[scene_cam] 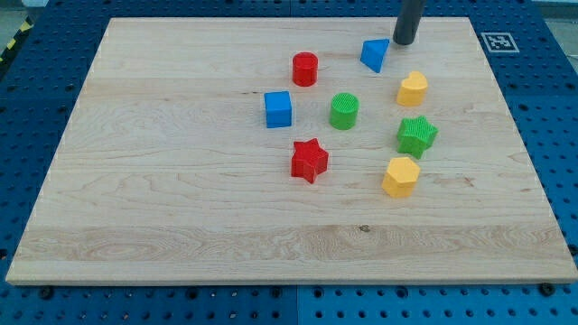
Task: Slide the triangle towards the green circle
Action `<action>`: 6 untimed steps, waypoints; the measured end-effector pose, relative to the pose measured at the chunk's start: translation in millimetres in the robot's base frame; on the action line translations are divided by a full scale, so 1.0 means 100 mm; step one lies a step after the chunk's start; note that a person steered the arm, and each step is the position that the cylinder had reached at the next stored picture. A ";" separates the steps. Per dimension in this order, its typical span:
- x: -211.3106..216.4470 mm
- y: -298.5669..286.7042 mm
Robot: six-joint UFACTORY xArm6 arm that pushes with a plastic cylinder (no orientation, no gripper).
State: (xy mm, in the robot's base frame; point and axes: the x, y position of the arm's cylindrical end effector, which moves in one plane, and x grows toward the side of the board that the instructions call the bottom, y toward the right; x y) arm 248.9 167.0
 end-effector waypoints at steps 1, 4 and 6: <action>0.00 -0.16; 0.21 -0.16; 0.32 -0.16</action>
State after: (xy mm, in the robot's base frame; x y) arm 281.4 151.2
